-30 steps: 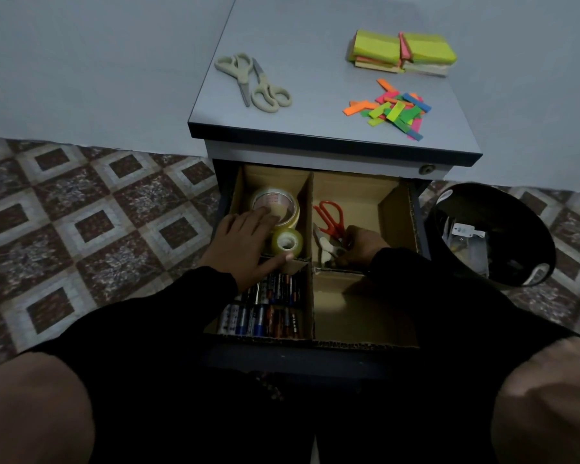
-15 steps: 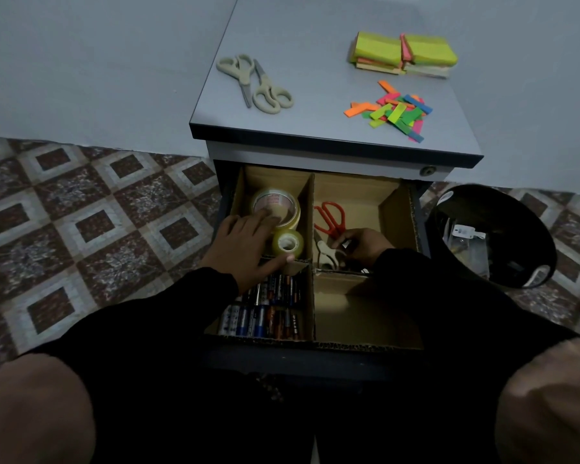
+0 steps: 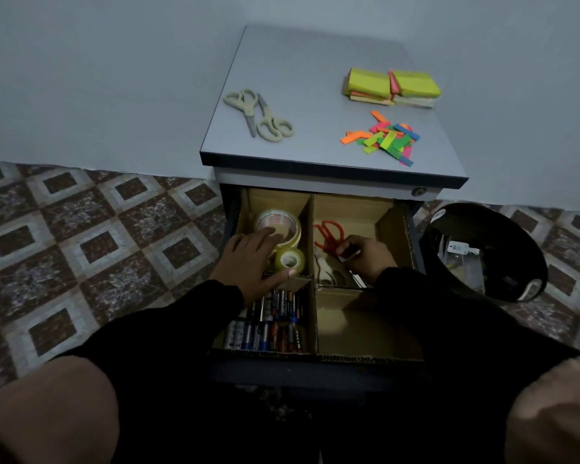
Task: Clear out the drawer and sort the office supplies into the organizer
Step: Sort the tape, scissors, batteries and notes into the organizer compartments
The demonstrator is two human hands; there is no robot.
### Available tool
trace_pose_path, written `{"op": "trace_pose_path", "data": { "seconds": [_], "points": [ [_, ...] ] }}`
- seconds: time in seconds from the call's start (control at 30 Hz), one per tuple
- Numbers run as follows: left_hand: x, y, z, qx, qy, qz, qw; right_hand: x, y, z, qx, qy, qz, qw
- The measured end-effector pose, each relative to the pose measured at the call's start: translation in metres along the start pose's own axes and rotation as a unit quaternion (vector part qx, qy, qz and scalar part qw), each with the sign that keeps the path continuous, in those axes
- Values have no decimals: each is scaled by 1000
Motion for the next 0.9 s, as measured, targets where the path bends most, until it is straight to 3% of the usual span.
{"op": "trace_pose_path", "data": {
  "seconds": [0.17, 0.53, 0.7, 0.9],
  "points": [
    [-8, -4, 18, 96, 46, -11, 994, 14, -34, 25, -34, 66, 91, 993],
    [-64, 2, 129, 56, 229, -73, 969, -11, -136, 86, -80, 142, 200, 966],
    [-98, -10, 147, 8, 184, 24, 983, -44, -163, 98, -48, 184, 191, 963],
    [-131, -26, 141, -51, 135, 109, 984, -74, -178, 96, 25, 175, 165, 970]
  ]
}}
Point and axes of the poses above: each hand's wrist, its own x-axis away from the middle knuckle, its own z-axis out of the back of the hand, y = z × x, the point moved 4 cm from there along -x, towards the middle knuckle, and after that the axes turned 13 degrees about x, right-handed, at the moved point
